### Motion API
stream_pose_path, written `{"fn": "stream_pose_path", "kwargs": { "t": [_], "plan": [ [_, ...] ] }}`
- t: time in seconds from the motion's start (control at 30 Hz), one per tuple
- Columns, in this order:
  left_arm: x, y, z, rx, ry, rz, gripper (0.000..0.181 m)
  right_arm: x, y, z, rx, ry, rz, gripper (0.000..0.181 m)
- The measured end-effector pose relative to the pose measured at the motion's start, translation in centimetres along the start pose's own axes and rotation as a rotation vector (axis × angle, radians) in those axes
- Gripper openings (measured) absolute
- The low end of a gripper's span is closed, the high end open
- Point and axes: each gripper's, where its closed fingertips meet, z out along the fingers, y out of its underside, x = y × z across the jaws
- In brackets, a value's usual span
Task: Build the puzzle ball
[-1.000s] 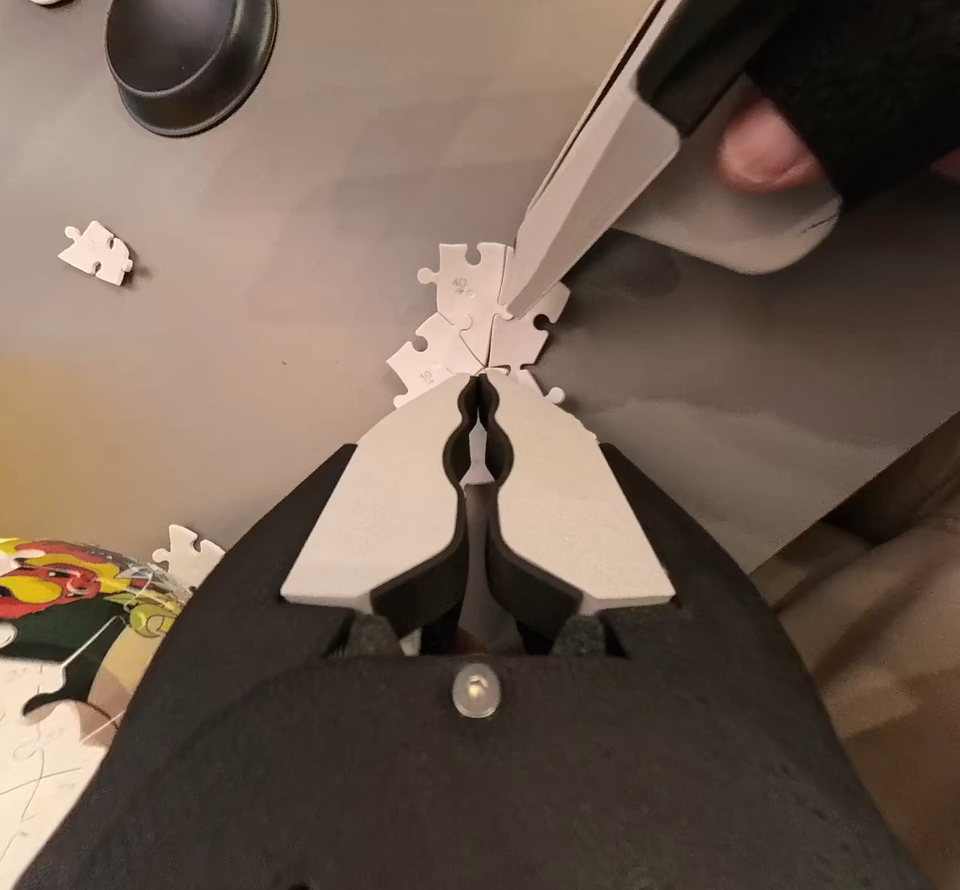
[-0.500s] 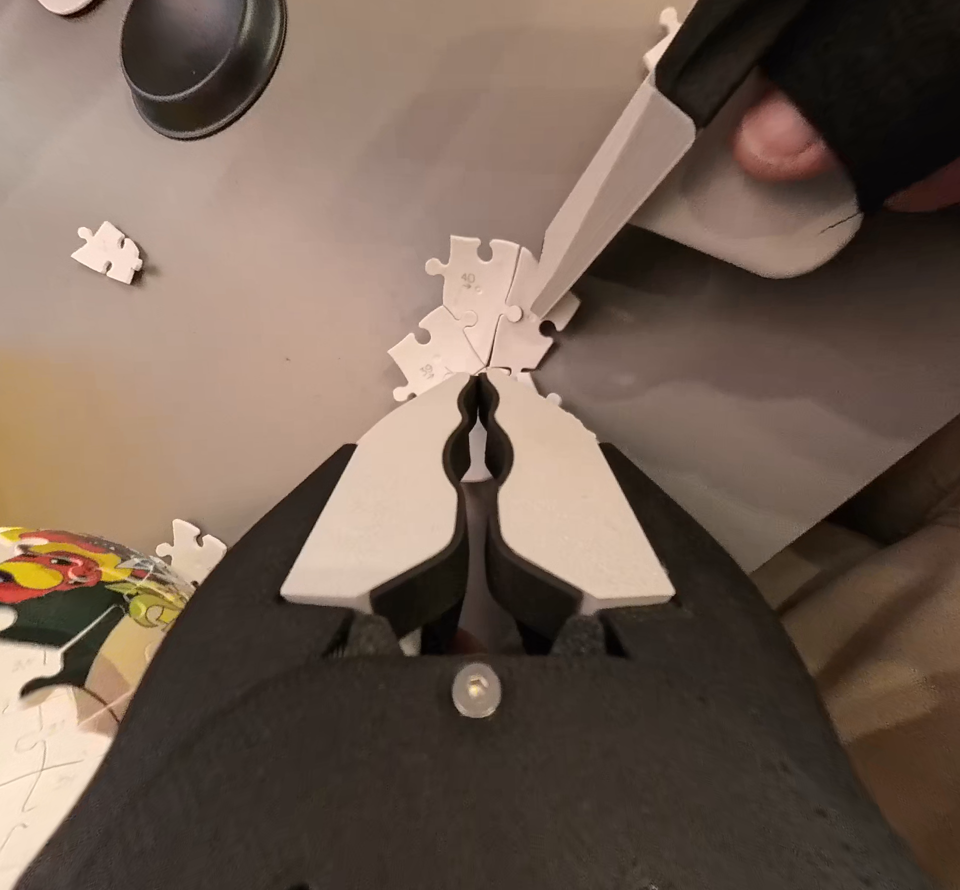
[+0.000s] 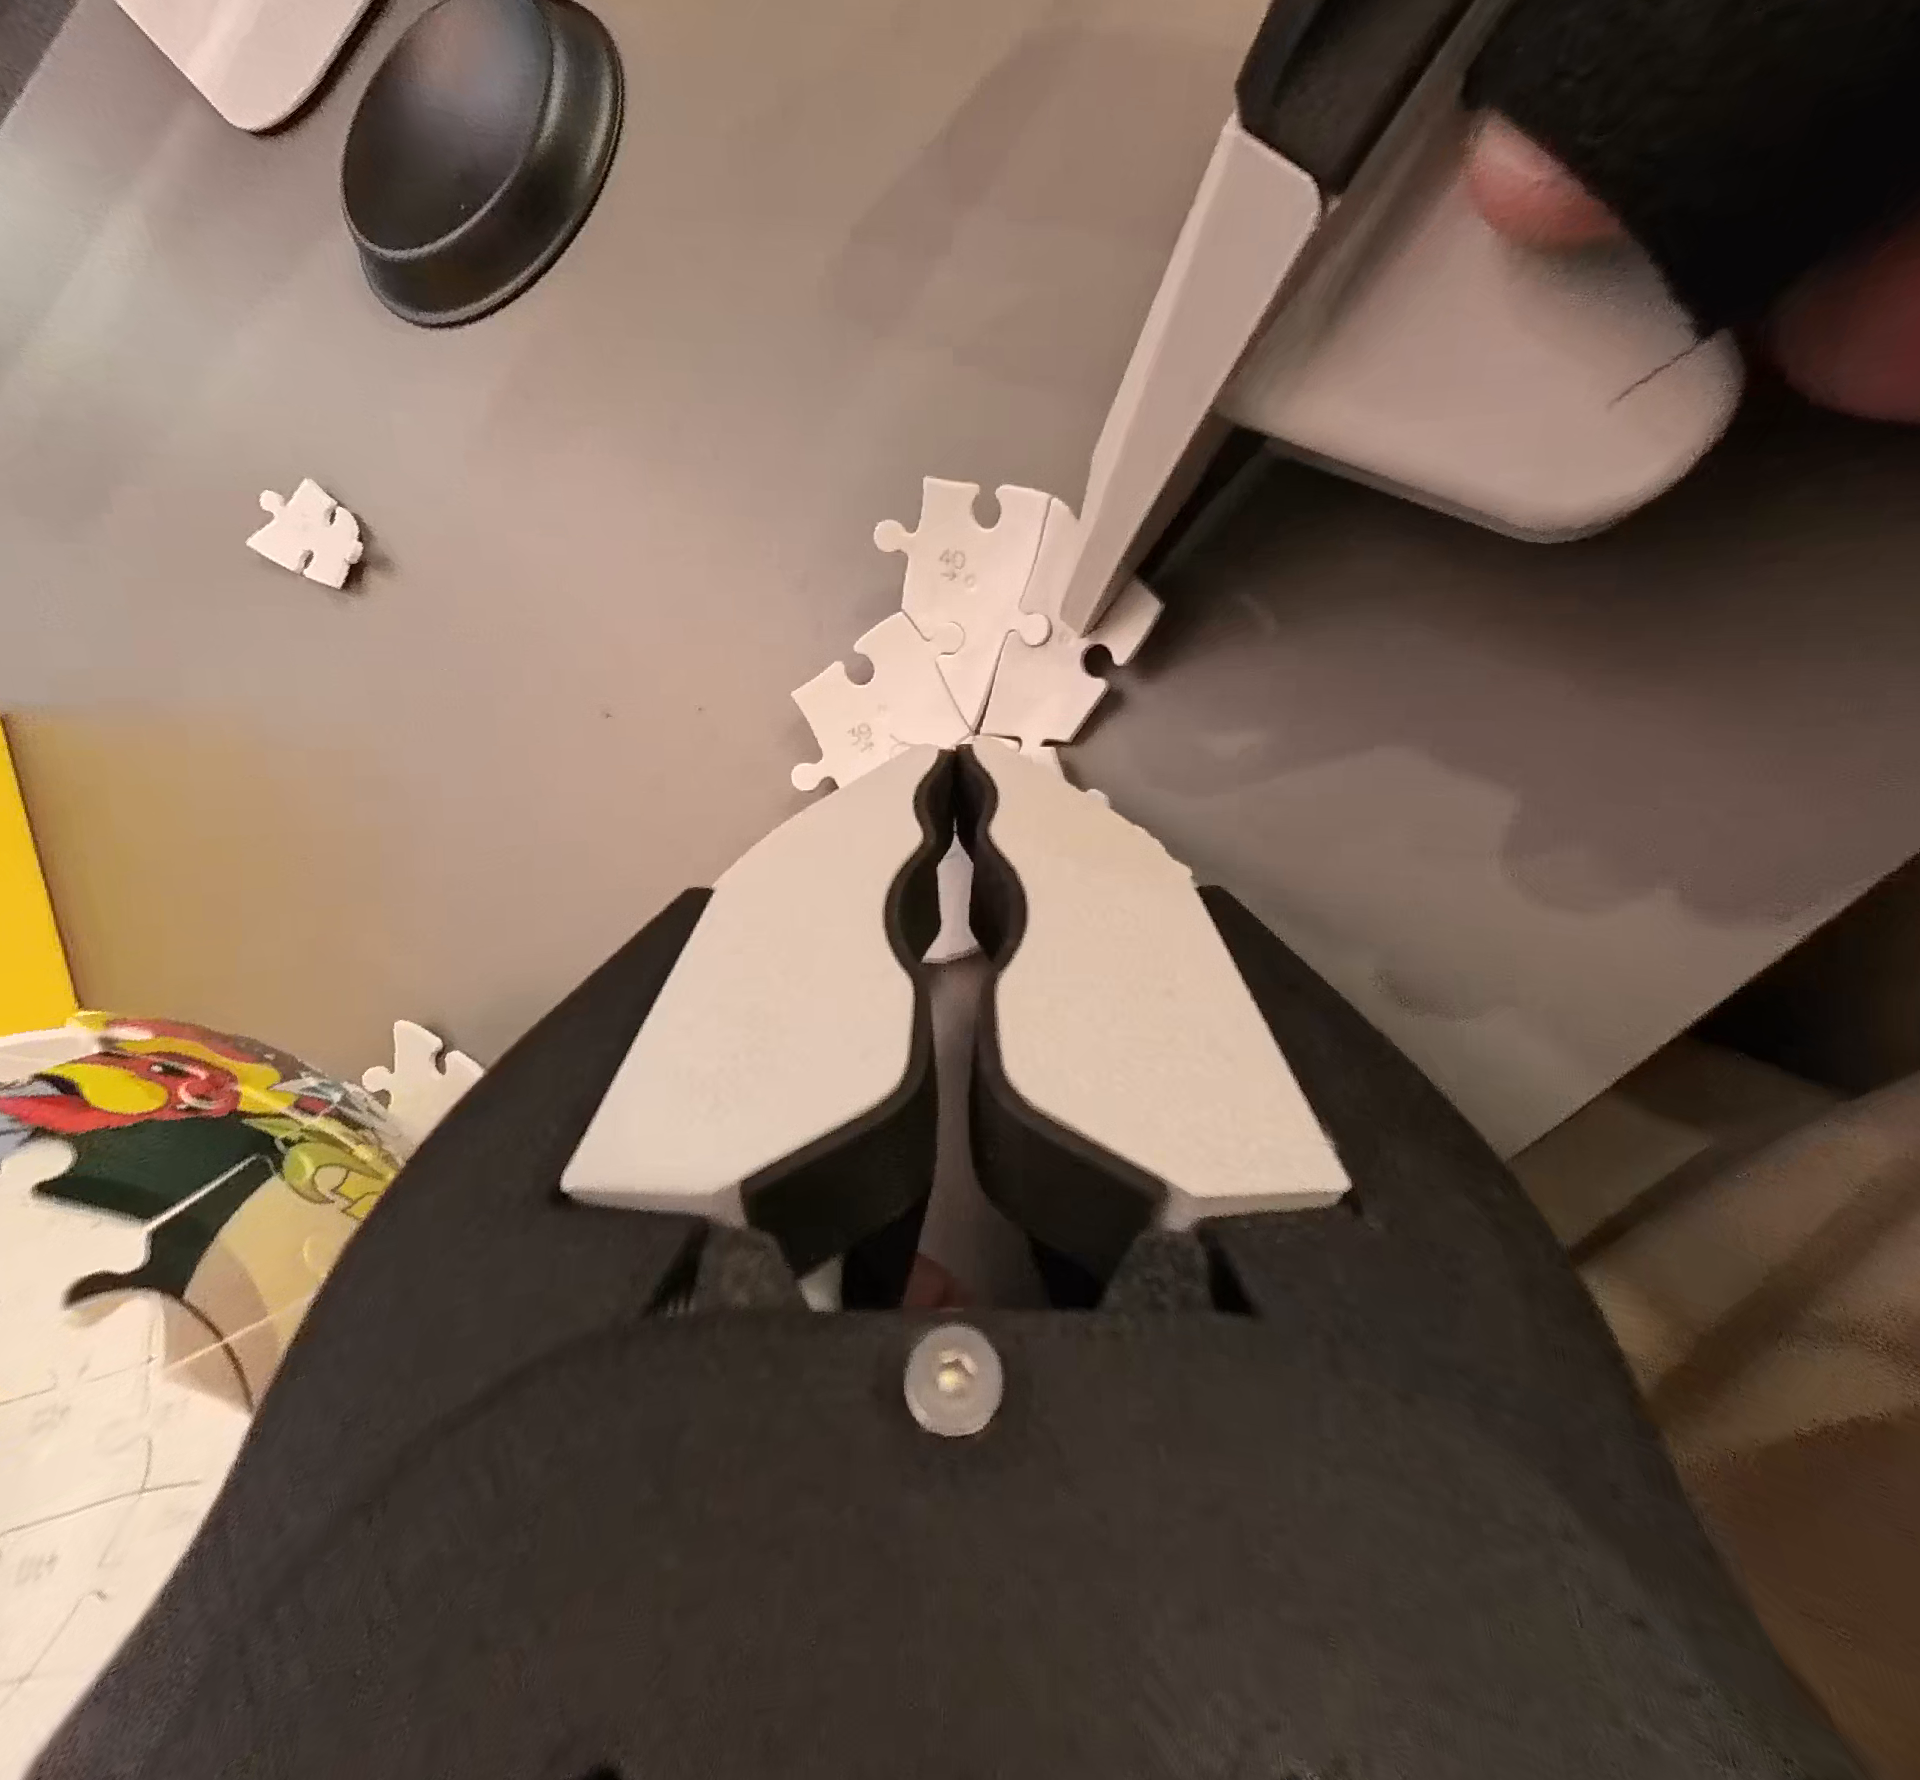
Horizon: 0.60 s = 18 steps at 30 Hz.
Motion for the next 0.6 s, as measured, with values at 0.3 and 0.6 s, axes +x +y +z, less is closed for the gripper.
{"fn": "stream_pose_path", "kwargs": {
  "t": [0.3,0.6],
  "plan": [
    [-0.1,-0.2,0.1,0.014,0.013,0.01,0.0,-0.1,-0.2,0.1,0.063,-0.014,0.056,0.001],
    [-0.2,0.2,-1.1,-0.044,0.052,0.042,0.0,-0.1,-0.1,0.3,0.055,-0.01,0.026,0.0]
  ]
}}
